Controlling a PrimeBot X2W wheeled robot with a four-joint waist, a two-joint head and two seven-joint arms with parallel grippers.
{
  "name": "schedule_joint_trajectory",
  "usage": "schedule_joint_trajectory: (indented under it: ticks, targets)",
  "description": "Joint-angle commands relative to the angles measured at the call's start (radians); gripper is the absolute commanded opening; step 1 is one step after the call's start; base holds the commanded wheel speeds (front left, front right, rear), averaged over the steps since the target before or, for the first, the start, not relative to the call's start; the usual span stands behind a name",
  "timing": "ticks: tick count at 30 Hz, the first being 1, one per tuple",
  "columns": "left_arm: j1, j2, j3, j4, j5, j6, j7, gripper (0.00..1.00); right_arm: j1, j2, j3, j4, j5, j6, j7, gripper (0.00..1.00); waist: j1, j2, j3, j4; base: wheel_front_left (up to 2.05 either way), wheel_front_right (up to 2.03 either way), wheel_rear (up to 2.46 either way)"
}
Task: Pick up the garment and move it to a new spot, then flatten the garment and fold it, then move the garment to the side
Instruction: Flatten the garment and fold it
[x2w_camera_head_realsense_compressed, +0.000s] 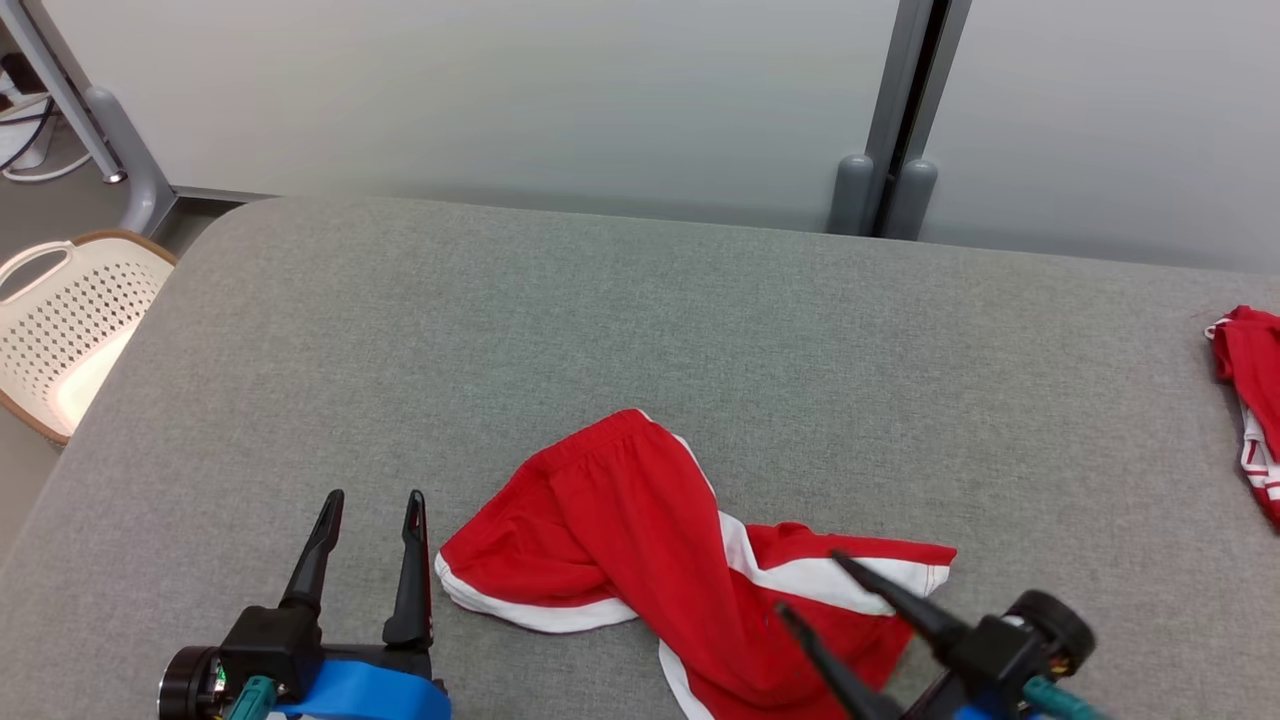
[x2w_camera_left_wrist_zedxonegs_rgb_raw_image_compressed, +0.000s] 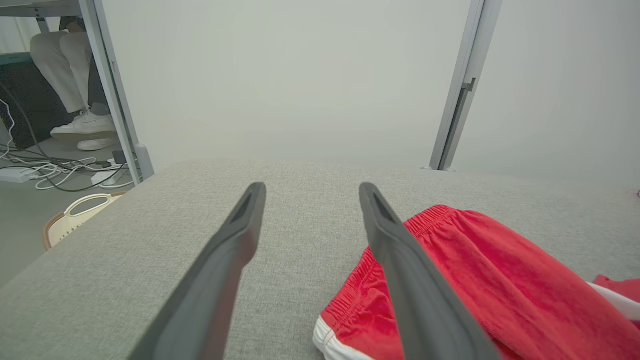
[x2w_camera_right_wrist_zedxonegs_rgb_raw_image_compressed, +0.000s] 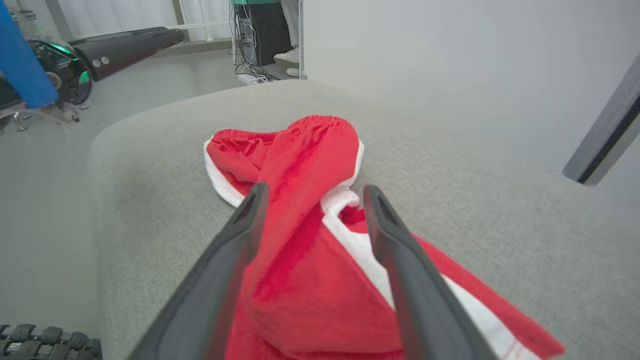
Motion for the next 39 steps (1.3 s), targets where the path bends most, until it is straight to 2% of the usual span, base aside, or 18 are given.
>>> schedule_joint_trajectory:
  ticks: [1, 7, 12, 17, 26, 27, 28, 34, 39]
  targets:
    - [0.006, 0.000, 0.004, -0.003, 0.003, -0.003, -0.004, 1.00, 0.021, -0.003, -0.040, -0.013, -0.010, 0.000, -0.003, 1.00, 0.0002, 0.0000, -0.002, -0.003, 0.00, 0.00, 0.00]
    - [0.012, 0.000, 0.005, -0.009, 0.006, -0.005, -0.004, 1.00, 0.039, -0.007, -0.209, -0.001, -0.028, 0.000, -0.003, 1.00, 0.0002, 0.0000, -0.003, -0.013, 0.00, 0.00, 0.00]
    - [0.006, 0.000, 0.001, -0.015, 0.001, -0.002, -0.004, 1.00, 0.022, -0.006, -0.268, 0.079, -0.036, 0.000, -0.003, 1.00, 0.0002, 0.0000, 0.009, -0.015, 0.00, 0.00, 0.00]
    - [-0.017, 0.000, -0.005, -0.015, -0.003, -0.004, -0.004, 1.00, -0.033, 0.009, -0.254, 0.199, -0.019, 0.000, -0.002, 1.00, 0.0002, 0.0000, 0.034, -0.009, 0.00, 0.00, 0.00]
    - [-0.052, 0.000, -0.019, -0.015, -0.012, -0.002, -0.004, 1.00, -0.150, 0.037, -0.153, 0.437, 0.026, 0.000, 0.002, 1.00, 0.0002, 0.0000, 0.084, 0.020, 0.00, 0.00, 0.00]
    - [-0.054, 0.000, -0.019, -0.014, -0.013, -0.001, -0.004, 1.00, -0.162, 0.045, -0.138, 0.455, 0.033, 0.000, 0.002, 0.76, 0.0002, 0.0000, 0.086, 0.022, 0.00, 0.00, 0.00]
    - [-0.055, 0.000, -0.020, -0.013, -0.014, -0.001, -0.004, 1.00, -0.173, 0.050, -0.125, 0.469, 0.039, 0.000, 0.002, 0.00, 0.0002, 0.0000, 0.088, 0.023, 0.00, 0.00, 0.00]
    - [-0.051, 0.000, -0.016, -0.012, -0.016, 0.004, -0.004, 1.00, -0.235, 0.033, -0.090, 0.489, 0.110, 0.000, -0.003, 0.00, 0.0002, 0.0000, 0.091, 0.025, 0.00, 0.00, 0.00]
    - [-0.069, 0.000, -0.021, -0.014, -0.020, 0.004, -0.005, 1.00, -0.320, 0.007, -0.154, 0.434, 0.126, 0.000, -0.003, 0.00, 0.0002, 0.0000, 0.105, 0.029, 0.00, 0.00, 0.00]
